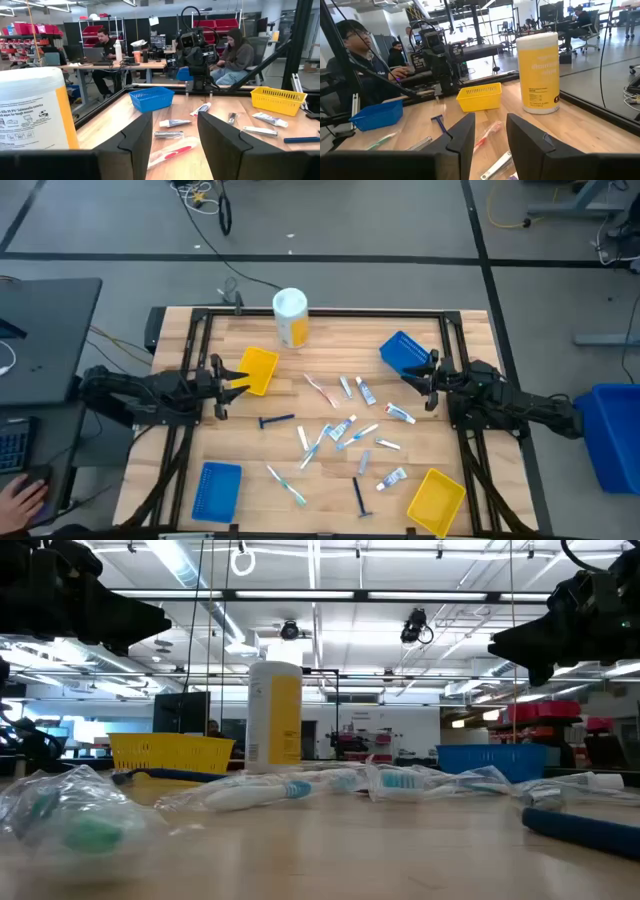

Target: Pick & Place Travel size toiletries

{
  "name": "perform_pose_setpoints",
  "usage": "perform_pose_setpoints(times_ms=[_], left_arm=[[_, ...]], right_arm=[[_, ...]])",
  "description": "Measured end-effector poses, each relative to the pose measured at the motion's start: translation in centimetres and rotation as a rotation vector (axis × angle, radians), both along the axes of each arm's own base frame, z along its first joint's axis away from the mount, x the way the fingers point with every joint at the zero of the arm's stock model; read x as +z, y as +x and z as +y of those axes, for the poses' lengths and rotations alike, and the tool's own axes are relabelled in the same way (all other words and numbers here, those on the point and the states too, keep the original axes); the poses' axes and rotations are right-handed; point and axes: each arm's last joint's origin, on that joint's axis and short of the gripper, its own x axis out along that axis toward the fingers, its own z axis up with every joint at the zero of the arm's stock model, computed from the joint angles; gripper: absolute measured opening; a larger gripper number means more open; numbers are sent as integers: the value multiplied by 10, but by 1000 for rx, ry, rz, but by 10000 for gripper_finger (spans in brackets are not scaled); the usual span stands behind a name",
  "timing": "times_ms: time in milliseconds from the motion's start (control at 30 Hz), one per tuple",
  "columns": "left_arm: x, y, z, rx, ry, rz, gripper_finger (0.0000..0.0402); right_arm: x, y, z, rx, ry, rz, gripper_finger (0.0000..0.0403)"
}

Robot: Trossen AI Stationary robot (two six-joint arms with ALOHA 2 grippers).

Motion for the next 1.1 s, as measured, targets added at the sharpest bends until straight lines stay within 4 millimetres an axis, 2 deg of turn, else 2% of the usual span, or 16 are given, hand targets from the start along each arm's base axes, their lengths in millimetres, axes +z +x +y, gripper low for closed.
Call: perform_pose_setpoints(times_ms=[867,1100], left_arm=[[0,0,0,0,0,0,165],[4,0,0,-14,-14,-45,165]], right_arm=[[0,0,0,0,0,0,167],[2,0,0,-6,-4,-16,174]])
